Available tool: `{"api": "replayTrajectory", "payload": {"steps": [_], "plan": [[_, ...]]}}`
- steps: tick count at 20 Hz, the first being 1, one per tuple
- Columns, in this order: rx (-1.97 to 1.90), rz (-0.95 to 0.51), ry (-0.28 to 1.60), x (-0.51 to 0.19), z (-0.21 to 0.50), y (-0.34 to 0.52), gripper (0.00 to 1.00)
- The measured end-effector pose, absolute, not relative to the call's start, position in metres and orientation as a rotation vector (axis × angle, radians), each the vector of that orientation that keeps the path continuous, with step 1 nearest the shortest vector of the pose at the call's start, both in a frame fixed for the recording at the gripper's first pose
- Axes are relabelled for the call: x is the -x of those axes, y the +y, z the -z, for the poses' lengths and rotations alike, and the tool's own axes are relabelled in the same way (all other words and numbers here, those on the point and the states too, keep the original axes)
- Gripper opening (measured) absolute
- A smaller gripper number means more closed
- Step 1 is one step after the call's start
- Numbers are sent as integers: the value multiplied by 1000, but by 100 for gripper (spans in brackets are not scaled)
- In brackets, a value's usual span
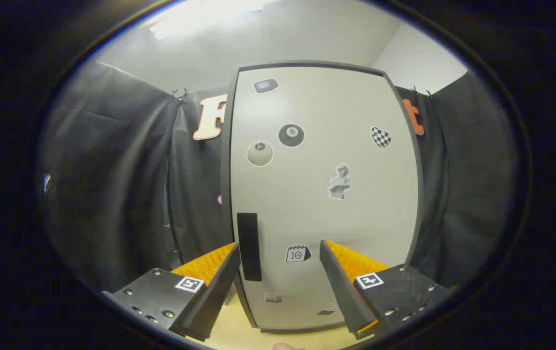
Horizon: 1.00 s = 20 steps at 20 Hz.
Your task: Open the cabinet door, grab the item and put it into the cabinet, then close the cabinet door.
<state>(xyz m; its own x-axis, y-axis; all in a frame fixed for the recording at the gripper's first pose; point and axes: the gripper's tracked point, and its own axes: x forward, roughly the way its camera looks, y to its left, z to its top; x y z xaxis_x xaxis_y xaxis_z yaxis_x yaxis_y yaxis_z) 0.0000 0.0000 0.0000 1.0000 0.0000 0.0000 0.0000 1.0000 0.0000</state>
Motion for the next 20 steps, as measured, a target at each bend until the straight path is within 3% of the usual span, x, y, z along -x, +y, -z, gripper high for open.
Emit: {"api": "replayTrajectory", "payload": {"steps": [20], "plan": [[88,-16,97,-55,52,39,98]]}}
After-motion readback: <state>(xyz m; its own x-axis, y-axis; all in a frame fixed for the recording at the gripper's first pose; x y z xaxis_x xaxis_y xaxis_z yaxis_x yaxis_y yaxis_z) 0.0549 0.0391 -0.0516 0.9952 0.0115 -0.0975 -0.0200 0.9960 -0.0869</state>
